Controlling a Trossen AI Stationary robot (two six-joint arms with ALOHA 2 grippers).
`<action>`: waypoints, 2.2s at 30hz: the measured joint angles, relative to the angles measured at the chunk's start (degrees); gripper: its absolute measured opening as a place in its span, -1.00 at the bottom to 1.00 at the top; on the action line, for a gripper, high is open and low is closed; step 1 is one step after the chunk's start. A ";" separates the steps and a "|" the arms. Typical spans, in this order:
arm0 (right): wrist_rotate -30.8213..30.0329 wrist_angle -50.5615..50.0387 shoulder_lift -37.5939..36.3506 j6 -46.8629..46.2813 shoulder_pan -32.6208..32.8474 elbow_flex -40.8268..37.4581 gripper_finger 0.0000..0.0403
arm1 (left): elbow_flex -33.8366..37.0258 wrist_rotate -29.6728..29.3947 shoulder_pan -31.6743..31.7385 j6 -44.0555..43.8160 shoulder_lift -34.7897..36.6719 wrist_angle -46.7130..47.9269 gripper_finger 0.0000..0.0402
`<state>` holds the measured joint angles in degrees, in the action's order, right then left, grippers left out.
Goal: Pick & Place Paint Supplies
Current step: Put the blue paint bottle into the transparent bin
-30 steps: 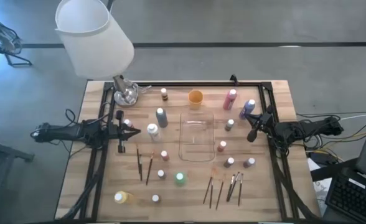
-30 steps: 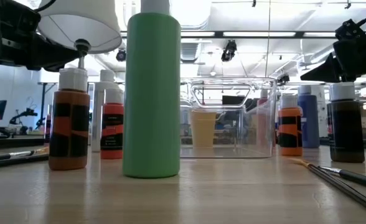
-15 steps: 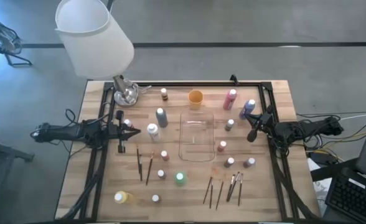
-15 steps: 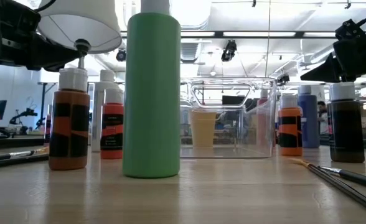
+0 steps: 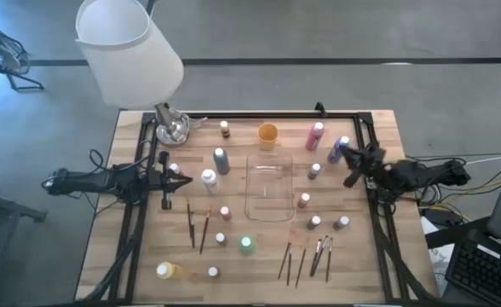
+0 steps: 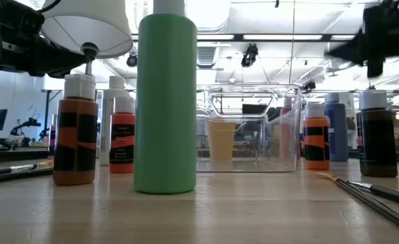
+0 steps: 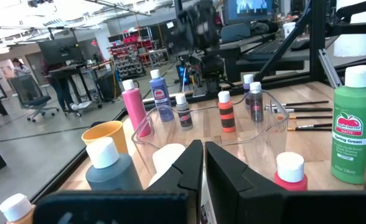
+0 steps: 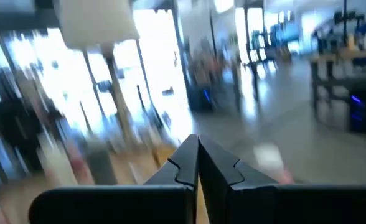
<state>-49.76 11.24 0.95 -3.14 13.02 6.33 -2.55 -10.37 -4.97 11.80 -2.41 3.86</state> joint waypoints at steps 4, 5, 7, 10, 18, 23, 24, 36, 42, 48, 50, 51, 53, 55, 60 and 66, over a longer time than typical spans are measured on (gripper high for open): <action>3.42 20.56 -0.09 10.89 0.02 0.02 -0.96 | -0.02 0.00 0.02 0.00 0.02 0.00 -0.88; 3.53 24.61 -0.09 15.18 0.02 0.02 -0.96 | -0.02 0.00 0.00 0.02 0.02 0.00 -0.88; 3.25 30.20 -0.09 22.55 0.01 0.02 -0.96 | -0.02 0.00 0.00 0.00 0.01 0.00 -0.88; 0.74 34.14 -0.11 32.34 0.04 0.55 -0.96 | -0.01 0.00 0.01 0.00 0.01 0.00 -0.88; -20.53 27.64 0.68 33.87 0.04 11.29 -0.96 | -0.02 0.00 0.00 0.00 0.02 -0.02 -0.88; -24.63 14.33 0.91 20.42 0.27 17.74 -0.96 | 0.00 -0.07 0.00 0.04 0.02 -0.13 -0.88; -24.33 9.21 1.09 17.36 0.53 19.22 -0.96 | 0.00 -0.86 0.05 0.76 0.02 -0.19 -0.88; -17.92 -27.93 16.24 5.08 0.72 25.54 -0.96 | 0.00 -8.81 0.15 4.61 -0.22 -0.44 -0.88; -17.89 -27.75 23.69 3.50 0.70 31.60 -0.96 | 0.00 -8.81 0.15 4.56 -0.22 -0.44 -0.88; -20.83 -34.55 28.93 -1.79 0.70 38.13 -0.82 | 0.00 -8.81 0.14 4.50 -0.24 -0.44 -0.88; -21.19 -37.72 29.39 -5.04 0.61 40.25 -0.71 | 0.00 -8.83 0.14 4.50 -0.24 -0.44 -0.88; -21.13 -39.48 29.57 -7.05 0.52 41.24 -0.65 | 0.00 -8.82 0.15 4.50 -0.24 -0.44 -0.88; -20.59 -42.83 29.57 -10.30 0.26 42.89 -0.50 | 0.00 -8.83 0.14 4.50 -0.24 -0.44 -0.88; -20.12 -46.26 29.60 -13.06 -0.03 43.87 -0.35 | 0.00 -8.83 0.13 4.50 -0.24 -0.44 -0.88; -15.85 -55.60 29.18 -19.35 -1.40 45.55 -0.04 | 0.00 -8.83 0.14 4.50 -0.27 -0.44 -0.88; -15.59 -57.73 29.18 -24.68 -2.44 44.16 0.09 | 0.00 -8.83 0.15 4.50 -0.27 -0.44 -0.88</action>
<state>-65.35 -46.49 30.13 -27.82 10.57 50.48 -2.55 -19.20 -4.82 16.29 -2.68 3.42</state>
